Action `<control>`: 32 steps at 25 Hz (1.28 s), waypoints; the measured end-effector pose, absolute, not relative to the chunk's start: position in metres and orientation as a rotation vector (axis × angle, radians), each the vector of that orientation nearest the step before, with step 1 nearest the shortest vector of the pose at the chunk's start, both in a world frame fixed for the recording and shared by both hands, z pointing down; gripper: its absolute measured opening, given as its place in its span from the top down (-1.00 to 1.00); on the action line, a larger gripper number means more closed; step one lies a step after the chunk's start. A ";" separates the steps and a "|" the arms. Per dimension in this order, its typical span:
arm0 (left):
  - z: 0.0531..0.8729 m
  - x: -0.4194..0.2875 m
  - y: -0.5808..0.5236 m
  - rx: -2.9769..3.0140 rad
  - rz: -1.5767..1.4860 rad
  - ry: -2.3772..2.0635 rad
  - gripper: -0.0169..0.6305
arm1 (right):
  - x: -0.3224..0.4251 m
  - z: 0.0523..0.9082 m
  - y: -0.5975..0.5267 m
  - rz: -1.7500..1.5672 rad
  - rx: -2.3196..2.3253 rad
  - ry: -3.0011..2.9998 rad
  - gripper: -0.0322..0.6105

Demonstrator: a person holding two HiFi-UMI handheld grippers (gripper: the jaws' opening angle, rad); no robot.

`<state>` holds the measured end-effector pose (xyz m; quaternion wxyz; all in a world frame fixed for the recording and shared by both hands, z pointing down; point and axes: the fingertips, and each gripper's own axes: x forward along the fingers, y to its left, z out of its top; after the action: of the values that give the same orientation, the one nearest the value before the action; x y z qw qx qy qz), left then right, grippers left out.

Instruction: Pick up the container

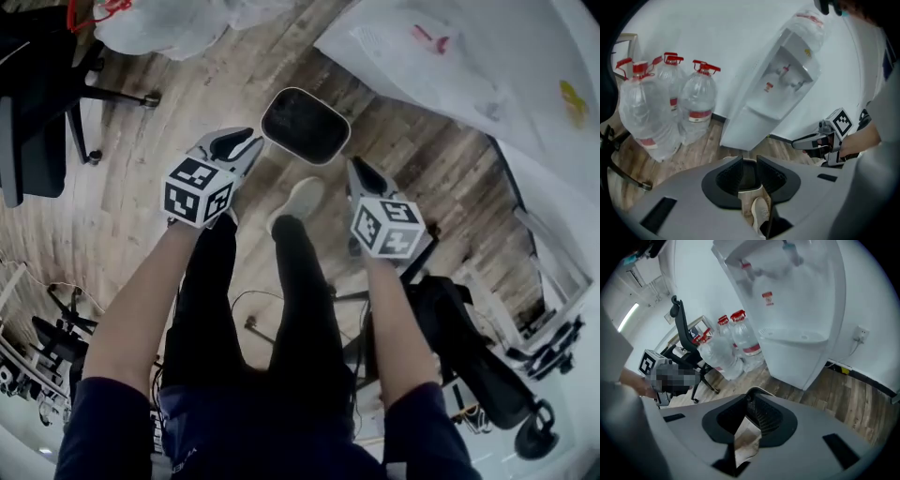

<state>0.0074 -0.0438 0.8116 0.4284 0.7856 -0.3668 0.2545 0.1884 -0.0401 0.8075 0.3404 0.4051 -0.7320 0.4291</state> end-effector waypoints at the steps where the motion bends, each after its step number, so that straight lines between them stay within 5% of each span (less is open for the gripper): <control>1: 0.832 0.007 -0.041 1.936 0.657 -0.921 0.60 | 0.190 0.827 -0.040 1.124 1.051 -1.879 0.67; 12: 1.011 -0.002 -0.007 1.669 0.817 -0.937 0.30 | 0.236 0.998 -0.016 1.204 1.117 -1.566 0.34; 22: 1.106 0.011 -0.009 1.581 0.888 -0.913 0.27 | 0.259 1.093 -0.010 1.213 1.115 -1.452 0.16; 30: 1.132 0.020 -0.009 1.551 0.936 -0.853 0.41 | 0.254 1.128 -0.008 1.211 1.111 -1.433 0.17; 32: 1.136 0.022 -0.011 1.532 0.915 -0.854 0.49 | 0.254 1.136 -0.009 1.213 1.115 -1.419 0.40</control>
<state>0.0223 -0.0114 1.1362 0.5494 0.6469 -0.3608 0.3867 0.2536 -0.0092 1.1364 0.4649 0.4542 -0.5777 0.4938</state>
